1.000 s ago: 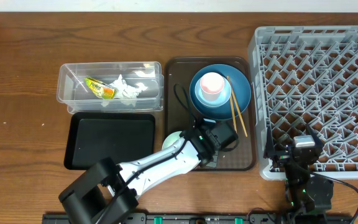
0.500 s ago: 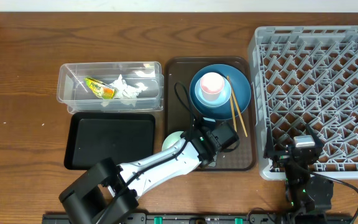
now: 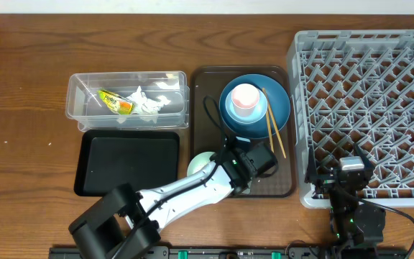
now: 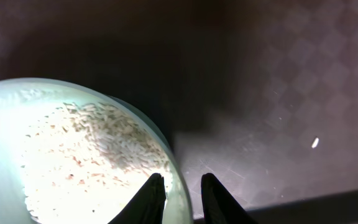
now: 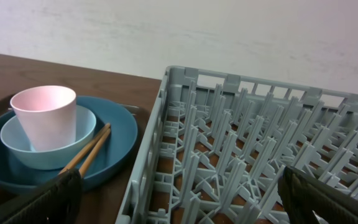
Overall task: Sort waste into correct bins and load items into the dishwasher rack
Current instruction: 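Lower the left gripper and grip the rim of the rice bowl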
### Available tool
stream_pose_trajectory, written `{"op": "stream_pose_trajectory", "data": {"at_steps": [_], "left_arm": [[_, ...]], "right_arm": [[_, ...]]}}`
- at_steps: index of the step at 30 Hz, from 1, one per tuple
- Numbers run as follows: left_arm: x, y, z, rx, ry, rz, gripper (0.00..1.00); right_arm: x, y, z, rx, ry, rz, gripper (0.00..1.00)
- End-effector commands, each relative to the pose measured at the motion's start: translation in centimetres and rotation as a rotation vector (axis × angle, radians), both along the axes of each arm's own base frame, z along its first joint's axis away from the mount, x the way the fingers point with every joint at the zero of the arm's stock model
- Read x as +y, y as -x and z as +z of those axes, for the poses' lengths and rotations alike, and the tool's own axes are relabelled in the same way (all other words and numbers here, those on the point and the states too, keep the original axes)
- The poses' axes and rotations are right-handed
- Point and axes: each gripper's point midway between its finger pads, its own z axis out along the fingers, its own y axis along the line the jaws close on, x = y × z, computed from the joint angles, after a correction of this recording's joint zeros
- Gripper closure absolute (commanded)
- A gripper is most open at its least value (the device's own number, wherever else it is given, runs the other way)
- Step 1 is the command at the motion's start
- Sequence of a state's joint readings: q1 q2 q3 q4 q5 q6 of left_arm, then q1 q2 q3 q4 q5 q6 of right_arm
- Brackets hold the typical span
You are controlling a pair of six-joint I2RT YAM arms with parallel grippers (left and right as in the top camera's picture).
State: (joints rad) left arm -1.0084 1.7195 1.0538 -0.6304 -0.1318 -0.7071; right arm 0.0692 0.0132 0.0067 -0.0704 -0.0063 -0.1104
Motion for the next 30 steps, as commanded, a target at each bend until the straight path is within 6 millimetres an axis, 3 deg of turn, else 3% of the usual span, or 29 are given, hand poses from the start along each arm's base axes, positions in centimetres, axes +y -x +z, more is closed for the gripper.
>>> {"op": "stream_pose_trajectory", "data": {"at_steps": [1, 22, 27, 30], "left_arm": [[0.35, 0.31, -0.49, -0.004, -0.027, -0.003, 0.77], [0.57, 0.45, -1.12, 0.006, -0.045, -0.003, 0.77], [0.62, 0.47, -1.32, 0.01, -0.05, -0.003, 0.81], [0.63, 0.48, -1.32, 0.01, -0.051, -0.004, 0.89]], "right_arm": [[0.18, 0.02, -0.14, 0.004, 0.004, 0.006, 0.01], [0.18, 0.02, -0.15, 0.005, 0.004, 0.006, 0.01], [0.19, 0.02, -0.14, 0.004, 0.003, 0.006, 0.01], [0.18, 0.02, -0.14, 0.004, 0.003, 0.006, 0.01]]}}
